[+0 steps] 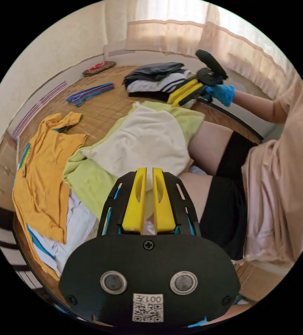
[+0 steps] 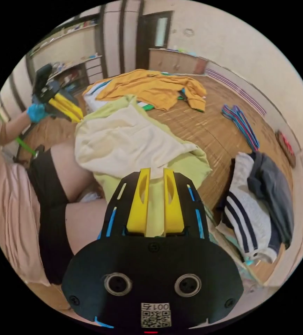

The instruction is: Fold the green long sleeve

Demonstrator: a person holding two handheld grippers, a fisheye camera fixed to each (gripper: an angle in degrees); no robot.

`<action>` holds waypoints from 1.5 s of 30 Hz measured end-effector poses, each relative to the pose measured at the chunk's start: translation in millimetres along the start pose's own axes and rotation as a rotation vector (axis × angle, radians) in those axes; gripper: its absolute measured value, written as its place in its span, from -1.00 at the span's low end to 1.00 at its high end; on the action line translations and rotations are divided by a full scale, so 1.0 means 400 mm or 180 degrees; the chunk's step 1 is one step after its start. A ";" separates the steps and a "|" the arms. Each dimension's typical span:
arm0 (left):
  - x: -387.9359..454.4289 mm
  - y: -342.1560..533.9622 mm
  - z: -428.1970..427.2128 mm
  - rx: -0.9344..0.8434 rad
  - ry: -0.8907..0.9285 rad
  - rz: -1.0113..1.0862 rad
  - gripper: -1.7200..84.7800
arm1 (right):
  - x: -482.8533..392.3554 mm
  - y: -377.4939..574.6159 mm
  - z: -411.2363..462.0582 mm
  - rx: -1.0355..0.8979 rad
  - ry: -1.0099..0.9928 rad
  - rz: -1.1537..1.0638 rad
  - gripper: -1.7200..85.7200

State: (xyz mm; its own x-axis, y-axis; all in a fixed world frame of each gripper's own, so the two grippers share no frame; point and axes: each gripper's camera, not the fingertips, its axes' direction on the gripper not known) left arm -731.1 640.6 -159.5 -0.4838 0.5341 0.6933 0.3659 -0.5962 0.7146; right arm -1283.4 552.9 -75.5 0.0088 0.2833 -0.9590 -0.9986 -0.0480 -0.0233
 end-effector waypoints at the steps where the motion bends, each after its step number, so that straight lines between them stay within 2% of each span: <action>1: -0.035 -0.006 0.008 -0.0035 -0.0109 -0.0246 -0.97 | 0.032 -0.005 0.011 0.0044 -0.0061 0.0239 -0.79; 5: -0.150 -0.026 0.059 -0.0038 -0.0130 -0.0945 -0.94 | 0.116 -0.025 0.066 0.0037 -0.0263 0.0857 -0.73; 7: -0.222 -0.038 0.102 0.0002 0.0047 -0.1378 -0.92 | 0.152 -0.042 0.102 -0.0001 -0.0439 0.1110 -0.72; 10: -0.280 -0.052 0.154 0.0007 0.0220 -0.1689 -0.94 | 0.180 -0.061 0.138 -0.0112 -0.0559 0.1260 -0.73; 13: -0.307 -0.071 0.193 -0.0055 0.0243 -0.1769 -0.97 | 0.204 -0.071 0.168 -0.0228 -0.0651 0.1365 -0.78; 17: -0.313 -0.096 0.182 -0.0058 0.0157 -0.1707 -0.99 | 0.218 -0.074 0.150 -0.0047 -0.0669 0.1272 -0.88; 22: -0.288 -0.116 0.050 0.0473 -0.0111 -0.1444 -1.00 | 0.237 -0.060 0.067 0.0471 -0.0403 0.0967 -0.94; 26: -0.314 -0.113 0.040 0.0372 -0.0320 -0.1440 -1.00 | 0.282 -0.043 0.079 0.0439 -0.0351 0.1045 -0.94; 32: -0.347 -0.070 0.116 0.0087 -0.0213 -0.1672 -0.98 | 0.329 -0.002 0.118 0.0177 -0.0345 0.1238 -0.91; 39: -0.301 -0.017 0.039 0.0166 -0.0200 -0.1676 -0.96 | 0.288 0.035 0.031 0.0179 -0.0467 0.1035 -0.77; 45: -0.226 -0.002 -0.002 0.0094 -0.0065 -0.1548 -0.92 | 0.252 0.051 0.050 0.0012 -0.0764 0.1425 -0.68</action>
State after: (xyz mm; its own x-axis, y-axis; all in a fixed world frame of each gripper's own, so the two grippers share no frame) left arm -688.5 592.3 -222.9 -0.5887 0.7584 0.2798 0.1238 -0.2574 0.9583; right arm -1303.9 599.4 -166.9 -0.4320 0.4480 -0.7827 -0.9019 -0.2119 0.3765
